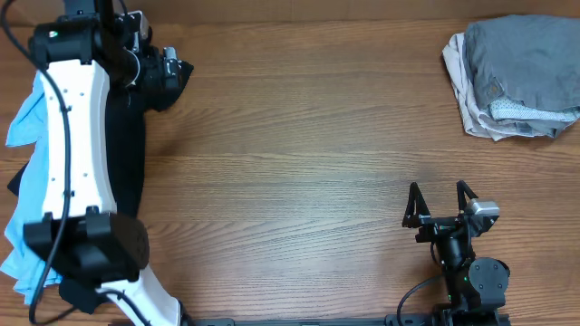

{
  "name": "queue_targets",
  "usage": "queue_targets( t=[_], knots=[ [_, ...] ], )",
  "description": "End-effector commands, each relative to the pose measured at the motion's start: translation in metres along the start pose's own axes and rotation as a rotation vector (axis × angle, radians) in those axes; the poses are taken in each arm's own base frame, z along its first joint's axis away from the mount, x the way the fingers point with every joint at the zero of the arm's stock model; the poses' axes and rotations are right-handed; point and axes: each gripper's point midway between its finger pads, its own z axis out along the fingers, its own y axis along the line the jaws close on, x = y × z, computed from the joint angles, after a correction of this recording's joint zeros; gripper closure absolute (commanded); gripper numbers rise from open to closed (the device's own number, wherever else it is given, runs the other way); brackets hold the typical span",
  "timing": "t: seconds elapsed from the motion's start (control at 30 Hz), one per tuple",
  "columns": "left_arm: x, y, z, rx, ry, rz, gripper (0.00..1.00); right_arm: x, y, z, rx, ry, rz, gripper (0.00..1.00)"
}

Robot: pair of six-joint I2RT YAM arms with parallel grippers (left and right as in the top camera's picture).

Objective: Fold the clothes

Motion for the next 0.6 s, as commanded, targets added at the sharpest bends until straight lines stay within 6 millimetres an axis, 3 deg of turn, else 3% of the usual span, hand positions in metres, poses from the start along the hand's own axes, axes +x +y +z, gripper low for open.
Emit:
queue_targets(
  t=[0.0,0.13,0.2,0.3,0.4,0.5,0.57],
  knots=[
    [-0.005,-0.023,-0.097,0.01,-0.225,0.078,0.0,0.001,0.0,0.0,-0.003,-0.009,0.004,0.0],
    [0.01,-0.019,-0.168,-0.068,-0.375,0.085,0.0,0.001,0.0,0.0,-0.003,-0.009,0.004,0.0],
    [0.021,-0.019,-0.193,-0.084,-0.426,0.088,0.0,0.001,0.0,0.0,-0.003,-0.009,0.004,0.0],
    [0.05,-0.027,-0.254,-0.084,-0.567,0.103,0.0,0.001,0.0,0.0,-0.003,-0.009,0.004,0.0],
    [0.08,-0.031,-0.3,-0.09,-0.698,0.113,0.0,0.001,0.0,0.0,-0.003,-0.009,0.004,0.0],
    [0.1,-0.032,-0.314,-0.085,-0.786,0.122,0.0,0.001,0.0,0.0,-0.003,-0.009,0.004,0.0],
    [0.112,-0.031,-0.305,-0.075,-0.838,0.13,0.0,0.001,0.0,0.0,-0.003,-0.009,0.004,0.0]
  ],
)
